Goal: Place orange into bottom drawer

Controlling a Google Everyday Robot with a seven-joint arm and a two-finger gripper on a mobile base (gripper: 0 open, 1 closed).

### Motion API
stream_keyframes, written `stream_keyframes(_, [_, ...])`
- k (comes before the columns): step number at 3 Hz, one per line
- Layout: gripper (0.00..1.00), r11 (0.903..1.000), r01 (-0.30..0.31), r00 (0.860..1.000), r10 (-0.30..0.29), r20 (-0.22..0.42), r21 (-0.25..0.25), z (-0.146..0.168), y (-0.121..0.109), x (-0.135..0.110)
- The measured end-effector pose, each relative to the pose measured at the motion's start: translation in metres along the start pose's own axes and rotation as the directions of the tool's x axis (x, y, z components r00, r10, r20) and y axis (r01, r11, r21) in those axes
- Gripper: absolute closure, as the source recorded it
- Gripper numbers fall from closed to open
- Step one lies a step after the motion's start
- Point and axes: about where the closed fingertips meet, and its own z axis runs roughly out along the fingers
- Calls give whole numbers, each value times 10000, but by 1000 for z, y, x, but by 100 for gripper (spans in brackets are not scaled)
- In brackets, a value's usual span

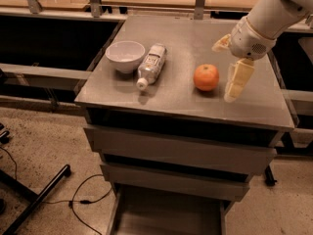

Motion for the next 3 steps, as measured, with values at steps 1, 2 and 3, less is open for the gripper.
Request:
stream_keyframes(1, [0,9999,-27,9982,36,595,-147,7,-6,3])
stream_keyframes(2, [0,9998,8,9951,14,984,-221,13,-10,5])
stream_keyframes(3, [0,9995,42,9926,-6,1213,-301,19,-13,6])
